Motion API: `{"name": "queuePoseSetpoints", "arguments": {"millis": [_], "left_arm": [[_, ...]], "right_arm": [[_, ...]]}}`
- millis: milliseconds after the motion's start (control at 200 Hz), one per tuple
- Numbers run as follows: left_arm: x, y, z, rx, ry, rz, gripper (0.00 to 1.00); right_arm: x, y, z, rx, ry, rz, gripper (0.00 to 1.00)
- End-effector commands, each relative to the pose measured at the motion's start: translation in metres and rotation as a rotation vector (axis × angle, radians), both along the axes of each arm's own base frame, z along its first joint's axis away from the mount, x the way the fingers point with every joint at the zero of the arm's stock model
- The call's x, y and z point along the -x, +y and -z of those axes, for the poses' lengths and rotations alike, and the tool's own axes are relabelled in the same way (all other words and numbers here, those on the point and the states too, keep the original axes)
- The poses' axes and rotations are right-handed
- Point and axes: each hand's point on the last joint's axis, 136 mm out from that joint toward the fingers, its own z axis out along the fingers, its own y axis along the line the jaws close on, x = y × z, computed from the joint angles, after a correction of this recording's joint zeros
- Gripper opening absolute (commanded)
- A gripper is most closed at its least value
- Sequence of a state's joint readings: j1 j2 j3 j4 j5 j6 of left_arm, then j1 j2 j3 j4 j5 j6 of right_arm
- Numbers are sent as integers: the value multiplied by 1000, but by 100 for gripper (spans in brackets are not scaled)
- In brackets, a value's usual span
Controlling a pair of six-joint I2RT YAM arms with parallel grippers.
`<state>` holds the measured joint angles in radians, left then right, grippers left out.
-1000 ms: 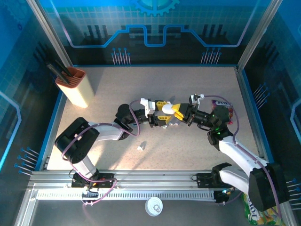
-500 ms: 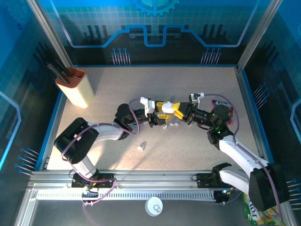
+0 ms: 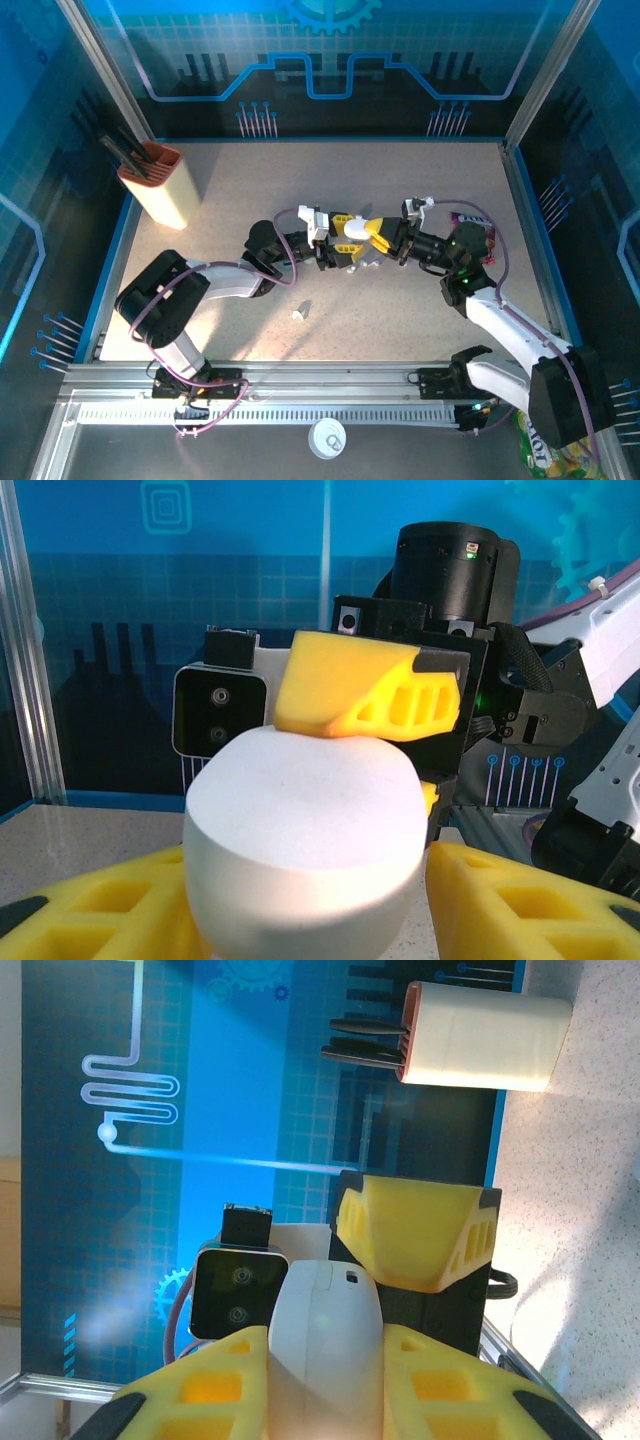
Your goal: Insert the wireless bluetooth earbuds into the charging case
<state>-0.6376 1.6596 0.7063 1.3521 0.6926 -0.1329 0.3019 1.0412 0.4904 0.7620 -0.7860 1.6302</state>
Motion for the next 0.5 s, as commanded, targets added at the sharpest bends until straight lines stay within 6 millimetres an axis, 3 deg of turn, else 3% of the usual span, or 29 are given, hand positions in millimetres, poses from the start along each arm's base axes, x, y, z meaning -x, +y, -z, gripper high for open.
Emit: {"name": "queuePoseSetpoints", "arguments": {"millis": [0,495], "left_arm": [[2,2,-27,57,-60,-6,55],[1,3,-28,60,-47,-8,51]], "right_arm": [[1,4,-13,-5,-52,-7,11],[0,5,-9,-2,-38,-9,11]]}}
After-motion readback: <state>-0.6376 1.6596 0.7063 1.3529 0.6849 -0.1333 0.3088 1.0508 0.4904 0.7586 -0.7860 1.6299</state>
